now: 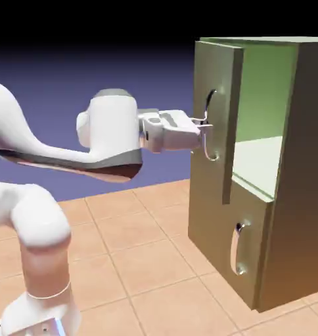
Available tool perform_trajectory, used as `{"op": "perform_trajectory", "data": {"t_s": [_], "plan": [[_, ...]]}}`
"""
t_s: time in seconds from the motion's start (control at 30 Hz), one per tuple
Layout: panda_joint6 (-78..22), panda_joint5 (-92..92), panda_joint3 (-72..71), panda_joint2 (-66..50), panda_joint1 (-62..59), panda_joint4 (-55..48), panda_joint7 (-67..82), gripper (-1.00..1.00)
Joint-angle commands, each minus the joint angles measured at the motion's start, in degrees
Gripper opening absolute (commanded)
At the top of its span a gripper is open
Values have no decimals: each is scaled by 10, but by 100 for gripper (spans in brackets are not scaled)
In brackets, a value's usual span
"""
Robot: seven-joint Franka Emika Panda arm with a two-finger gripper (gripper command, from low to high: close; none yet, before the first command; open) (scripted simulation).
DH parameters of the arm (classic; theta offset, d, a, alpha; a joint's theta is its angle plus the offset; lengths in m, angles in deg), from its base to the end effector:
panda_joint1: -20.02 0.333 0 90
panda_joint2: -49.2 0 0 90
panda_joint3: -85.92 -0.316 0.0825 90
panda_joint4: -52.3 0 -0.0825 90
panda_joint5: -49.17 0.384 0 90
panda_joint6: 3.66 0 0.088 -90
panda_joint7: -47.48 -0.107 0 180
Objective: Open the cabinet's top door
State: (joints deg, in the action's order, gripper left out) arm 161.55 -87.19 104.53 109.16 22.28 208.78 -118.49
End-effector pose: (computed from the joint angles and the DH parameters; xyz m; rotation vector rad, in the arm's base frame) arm 0.2793 -0.0544 0.5415 -1.7190 1.0496 -1.9581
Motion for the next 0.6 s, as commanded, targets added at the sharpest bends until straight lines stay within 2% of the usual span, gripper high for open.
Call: {"op": "perform_trajectory", "data": {"t_s": [0.0, 0.43, 0.57], "plan": [[4, 15, -19, 6, -21, 7, 0, -100], [78, 318, -208, 144, -243, 99, 142, -100], [136, 418, -246, 178, -317, 119, 205, -100]]}}
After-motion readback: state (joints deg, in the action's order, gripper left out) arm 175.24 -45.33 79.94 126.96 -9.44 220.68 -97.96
